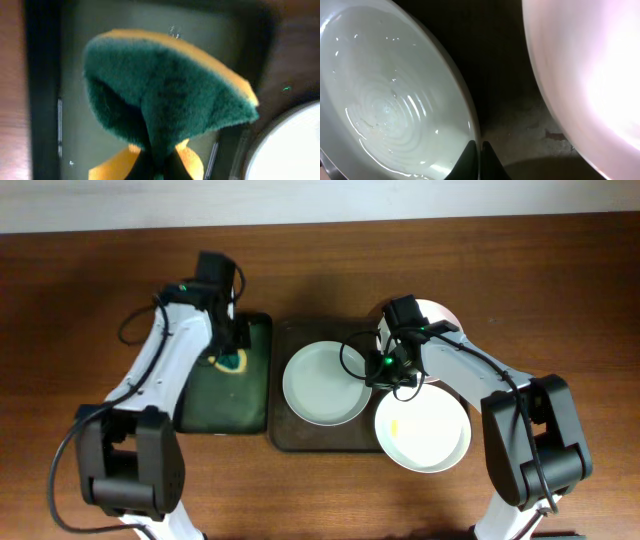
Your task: Clean dirty plates on tray and stack at the side
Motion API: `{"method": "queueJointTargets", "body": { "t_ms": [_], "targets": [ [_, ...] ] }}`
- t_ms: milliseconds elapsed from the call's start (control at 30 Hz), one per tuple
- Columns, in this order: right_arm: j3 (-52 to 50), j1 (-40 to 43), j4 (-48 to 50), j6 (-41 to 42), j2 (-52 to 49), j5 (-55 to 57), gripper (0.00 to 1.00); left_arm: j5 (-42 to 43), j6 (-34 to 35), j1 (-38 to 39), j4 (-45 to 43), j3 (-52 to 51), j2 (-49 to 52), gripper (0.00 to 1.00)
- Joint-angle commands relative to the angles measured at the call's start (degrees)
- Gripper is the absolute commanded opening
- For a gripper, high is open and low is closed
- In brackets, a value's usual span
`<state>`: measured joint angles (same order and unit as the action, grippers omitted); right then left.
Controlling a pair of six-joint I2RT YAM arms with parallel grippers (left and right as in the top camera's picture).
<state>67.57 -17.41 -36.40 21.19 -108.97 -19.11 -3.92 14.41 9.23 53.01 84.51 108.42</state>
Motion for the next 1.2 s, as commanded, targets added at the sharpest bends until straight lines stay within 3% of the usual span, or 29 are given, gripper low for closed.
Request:
{"method": "queueJointTargets", "body": {
  "t_ms": [0,67,267,333,533,700,733,1167],
  "targets": [
    [-0.2,-0.4,0.1,0.1,-0.5,-0.4,0.04,-2.9,0.7,-0.5,-6.0,-5.8,-0.1,0.0],
    [-0.2,-0.4,0.0,0.1,-0.5,-0.4,0.07,-3.7,0.7,-0.9,-8.2,-7.5,-0.1,0.0],
    [-0.2,-0.4,0.2,0.1,-0.5,-0.4,0.35,-3.6,0.7,-1.2,-10.2,-10.5,-0.1,0.0],
    [-0.2,-0.4,0.2,0.1,-0.5,0.2,0.39,-3.2,0.7,-1.1,-10.5,-10.5,-0.1,0.0],
    [-0.2,-1.9,0.4,0.1,-0.5,1.8,0.38,-2.4,0.7,-1.1,-11.0,-11.6,0.0,0.0],
    [-0.2,-3.0,0.6,0.3,-0.5,4.6,0.19,-2.4,0.7,-1.1,-12.3,-13.4,0.0,0.0],
    [-0.2,-3.0,0.6,0.3,-0.5,4.5,0.04,-2.4,0.7,-1.1,-12.3,-13.5,0.1,0.0],
    [4.4,-2.8,-2.5,-1.4,6.0,4.3,0.04,-2.6,0.7,-1.2,-13.8,-13.5,0.1,0.0]
  ]
}}
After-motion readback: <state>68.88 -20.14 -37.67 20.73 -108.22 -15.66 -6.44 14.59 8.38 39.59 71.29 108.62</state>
